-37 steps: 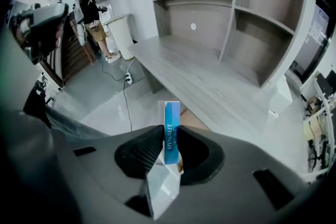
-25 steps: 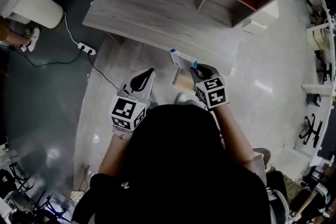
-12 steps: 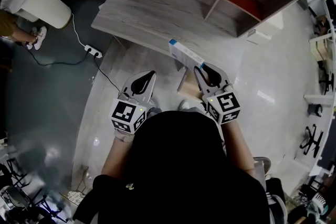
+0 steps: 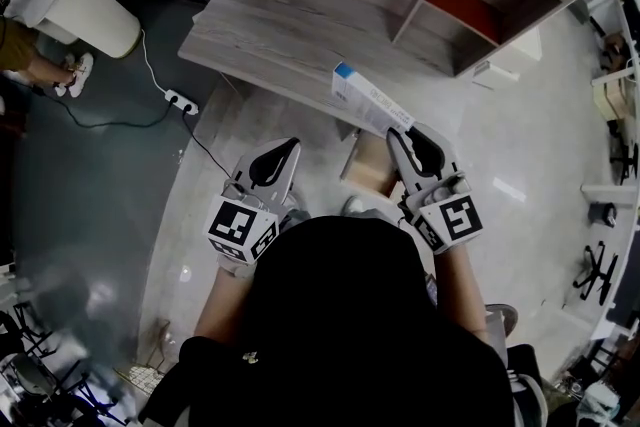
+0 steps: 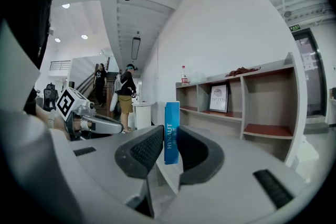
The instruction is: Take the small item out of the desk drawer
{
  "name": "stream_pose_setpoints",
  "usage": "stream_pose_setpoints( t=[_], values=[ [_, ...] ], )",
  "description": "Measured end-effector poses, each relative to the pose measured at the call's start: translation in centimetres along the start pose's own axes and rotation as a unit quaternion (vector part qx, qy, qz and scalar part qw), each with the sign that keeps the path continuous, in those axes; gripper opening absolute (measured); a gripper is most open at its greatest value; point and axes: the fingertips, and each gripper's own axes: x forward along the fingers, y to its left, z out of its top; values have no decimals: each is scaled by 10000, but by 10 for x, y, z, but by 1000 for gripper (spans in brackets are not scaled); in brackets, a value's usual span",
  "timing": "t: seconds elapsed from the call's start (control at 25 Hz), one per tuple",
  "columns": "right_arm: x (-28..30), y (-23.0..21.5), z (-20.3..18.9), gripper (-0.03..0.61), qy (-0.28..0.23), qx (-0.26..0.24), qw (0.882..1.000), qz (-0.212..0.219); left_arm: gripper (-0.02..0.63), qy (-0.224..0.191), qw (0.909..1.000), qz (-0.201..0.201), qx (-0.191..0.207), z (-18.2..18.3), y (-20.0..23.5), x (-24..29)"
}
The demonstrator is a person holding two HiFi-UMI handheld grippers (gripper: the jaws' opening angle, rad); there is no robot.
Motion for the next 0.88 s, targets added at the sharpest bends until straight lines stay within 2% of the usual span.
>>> stream_pose_setpoints(
  t=[0.2, 0.36, 0.72, 0.88],
  values=[
    [-2, 6, 14, 77, -310, 59, 9995, 94, 9, -113, 9999, -54, 18, 8, -1, -1],
    [-4, 7, 10, 77, -168, 91, 9998, 112, 9, -160, 9999, -46, 39, 13, -2, 0],
    [1, 5, 9, 77, -273, 157, 9993, 201, 9, -101, 9999, -35, -23, 12, 1, 7],
    [0, 6, 0, 77, -76, 249, 9995, 192, 9, -99, 9999, -30, -18, 10, 1, 6]
  ],
)
